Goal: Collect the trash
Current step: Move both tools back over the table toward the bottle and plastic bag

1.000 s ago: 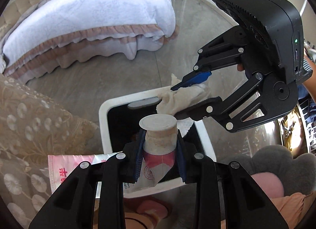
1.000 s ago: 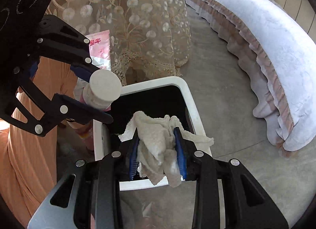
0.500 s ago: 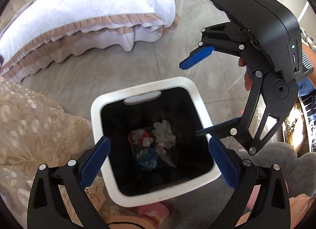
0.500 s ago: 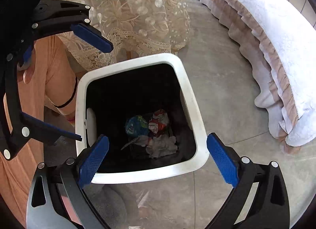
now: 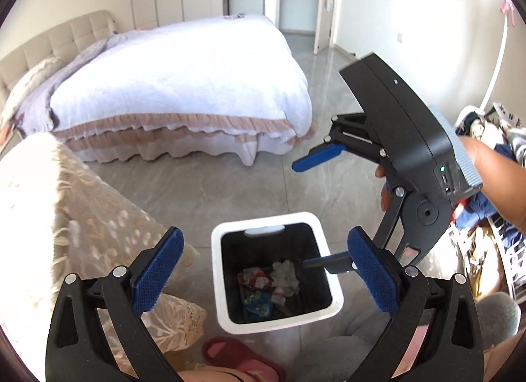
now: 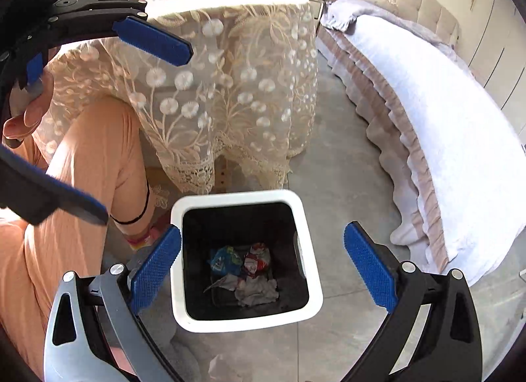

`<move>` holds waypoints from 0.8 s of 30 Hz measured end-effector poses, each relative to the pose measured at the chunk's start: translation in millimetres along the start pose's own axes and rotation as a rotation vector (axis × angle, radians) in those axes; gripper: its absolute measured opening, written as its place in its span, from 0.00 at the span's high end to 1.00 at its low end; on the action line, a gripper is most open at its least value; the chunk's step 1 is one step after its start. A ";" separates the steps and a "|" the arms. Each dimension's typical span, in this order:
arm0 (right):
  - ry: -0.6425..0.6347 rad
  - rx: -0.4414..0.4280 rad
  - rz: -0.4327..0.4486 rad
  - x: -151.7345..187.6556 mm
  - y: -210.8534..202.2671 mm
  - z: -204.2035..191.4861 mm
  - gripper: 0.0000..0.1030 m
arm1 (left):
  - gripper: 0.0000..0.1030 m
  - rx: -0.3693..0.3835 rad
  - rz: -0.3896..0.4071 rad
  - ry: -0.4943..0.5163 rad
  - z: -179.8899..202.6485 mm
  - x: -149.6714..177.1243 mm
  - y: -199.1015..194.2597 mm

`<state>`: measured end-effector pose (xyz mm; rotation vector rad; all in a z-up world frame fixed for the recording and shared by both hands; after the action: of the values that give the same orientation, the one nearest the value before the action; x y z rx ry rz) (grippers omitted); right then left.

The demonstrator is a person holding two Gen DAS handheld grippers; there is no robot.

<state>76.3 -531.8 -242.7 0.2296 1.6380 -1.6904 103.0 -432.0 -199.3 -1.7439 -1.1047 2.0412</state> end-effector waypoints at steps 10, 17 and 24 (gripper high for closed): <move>0.091 -0.060 0.277 -97.3 -37.8 -26.3 0.04 | 0.05 -0.308 0.192 -0.196 -78.4 14.2 -112.3; 0.109 -0.124 0.342 -162.4 -25.3 -63.2 0.04 | 0.05 -0.500 0.209 -0.259 -122.9 43.5 -165.1; 0.059 -0.152 0.353 -218.5 -0.7 -106.8 0.04 | 0.05 -0.653 0.195 -0.328 -170.6 73.7 -204.3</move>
<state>189.1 -349.8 -127.4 0.4677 1.6481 -1.2999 183.1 -180.6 -117.8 -1.8772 -1.9489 2.3100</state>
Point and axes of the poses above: each gripper's, at about its wrist camera, not at the fingertips, and y roughly the way its jaws point, z to its right, x to its underside, the point moved 3 cm from there along y, roughly the way its jaws point, and after that the axes turned 4 degrees about z, right-handed, at the moved point
